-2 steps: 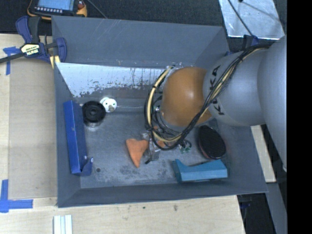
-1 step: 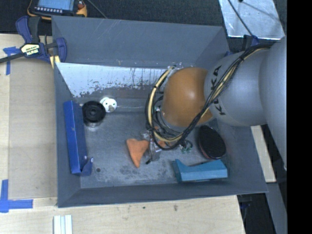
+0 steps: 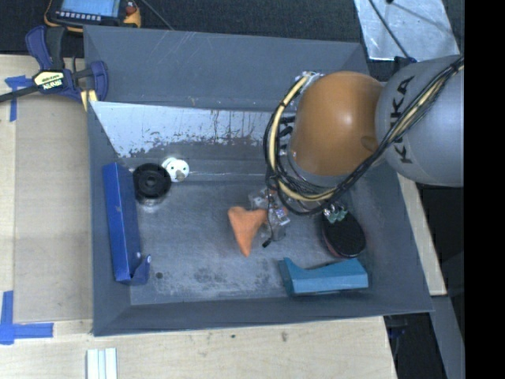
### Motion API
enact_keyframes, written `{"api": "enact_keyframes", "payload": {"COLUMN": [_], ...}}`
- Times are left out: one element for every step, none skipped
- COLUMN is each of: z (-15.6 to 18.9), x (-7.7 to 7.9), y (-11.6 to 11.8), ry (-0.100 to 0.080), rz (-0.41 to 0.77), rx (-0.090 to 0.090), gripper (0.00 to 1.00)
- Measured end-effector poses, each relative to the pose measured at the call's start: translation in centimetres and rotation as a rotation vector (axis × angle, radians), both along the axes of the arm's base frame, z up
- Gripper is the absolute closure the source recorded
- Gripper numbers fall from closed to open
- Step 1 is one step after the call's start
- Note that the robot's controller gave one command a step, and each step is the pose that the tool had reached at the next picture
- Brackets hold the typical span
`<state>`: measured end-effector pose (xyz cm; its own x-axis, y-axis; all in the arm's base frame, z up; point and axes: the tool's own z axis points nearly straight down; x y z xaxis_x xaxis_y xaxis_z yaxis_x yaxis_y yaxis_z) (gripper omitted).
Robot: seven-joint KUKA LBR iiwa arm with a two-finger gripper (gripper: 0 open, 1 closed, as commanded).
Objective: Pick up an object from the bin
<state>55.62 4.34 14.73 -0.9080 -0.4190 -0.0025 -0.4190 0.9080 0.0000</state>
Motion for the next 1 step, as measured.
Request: {"api": "enact_keyframes", "payload": {"z": [0.00], "x": [0.00], "y": [0.00], "ry": [0.000], "rz": [0.000], "rx": [0.000], "gripper": [1.00]}}
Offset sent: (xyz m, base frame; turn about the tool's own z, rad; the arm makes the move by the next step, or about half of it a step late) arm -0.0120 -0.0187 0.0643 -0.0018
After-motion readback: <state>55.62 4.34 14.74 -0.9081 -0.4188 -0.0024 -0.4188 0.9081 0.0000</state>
